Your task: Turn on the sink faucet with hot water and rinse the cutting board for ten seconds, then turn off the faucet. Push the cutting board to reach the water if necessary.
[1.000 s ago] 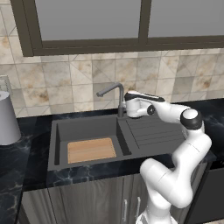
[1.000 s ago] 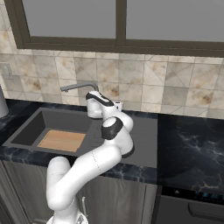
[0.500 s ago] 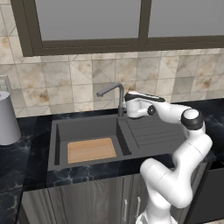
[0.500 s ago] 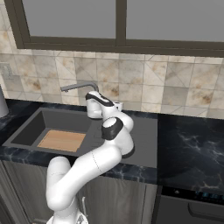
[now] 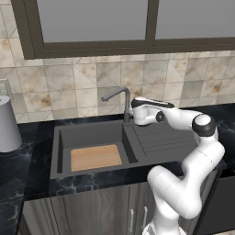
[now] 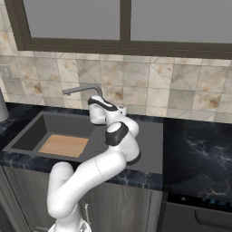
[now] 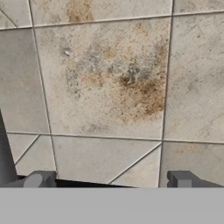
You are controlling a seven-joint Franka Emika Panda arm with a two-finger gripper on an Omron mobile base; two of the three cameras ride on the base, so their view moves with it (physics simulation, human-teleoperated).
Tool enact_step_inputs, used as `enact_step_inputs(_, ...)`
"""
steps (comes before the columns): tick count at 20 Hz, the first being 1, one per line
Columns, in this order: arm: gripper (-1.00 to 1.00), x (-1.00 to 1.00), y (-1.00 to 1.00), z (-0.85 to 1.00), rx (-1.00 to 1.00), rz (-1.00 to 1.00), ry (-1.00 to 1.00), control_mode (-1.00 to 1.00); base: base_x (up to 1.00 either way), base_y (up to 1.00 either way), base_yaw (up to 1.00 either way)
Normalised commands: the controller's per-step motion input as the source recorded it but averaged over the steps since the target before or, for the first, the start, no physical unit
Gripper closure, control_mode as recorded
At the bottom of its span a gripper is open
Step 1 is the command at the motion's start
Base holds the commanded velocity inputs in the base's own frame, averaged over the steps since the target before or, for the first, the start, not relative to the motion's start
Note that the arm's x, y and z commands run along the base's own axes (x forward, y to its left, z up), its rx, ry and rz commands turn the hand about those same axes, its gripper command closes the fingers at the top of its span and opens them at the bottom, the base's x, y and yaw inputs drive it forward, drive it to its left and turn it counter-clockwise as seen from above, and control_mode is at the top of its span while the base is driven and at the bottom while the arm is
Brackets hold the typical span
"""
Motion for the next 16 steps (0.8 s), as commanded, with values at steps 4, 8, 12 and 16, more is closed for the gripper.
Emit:
enact_step_inputs(4, -1.0, -0.09, -0.09, 0.0, 0.0, 0.0, 0.0, -1.0, 0.0, 0.0, 0.0)
enact_step_inputs(8, -1.0, -0.02, -0.15, 0.0, 0.0, 0.0, 0.0, -1.0, 0.0, 0.0, 0.0)
enact_step_inputs(12, -1.0, 0.0, -0.2, 0.0, 0.0, 0.0, 0.0, -1.0, 0.0, 0.0, 0.0)
enact_step_inputs(16, -1.0, 0.0, -0.26, 0.0, 0.0, 0.0, 0.0, -1.0, 0.0, 0.0, 0.0)
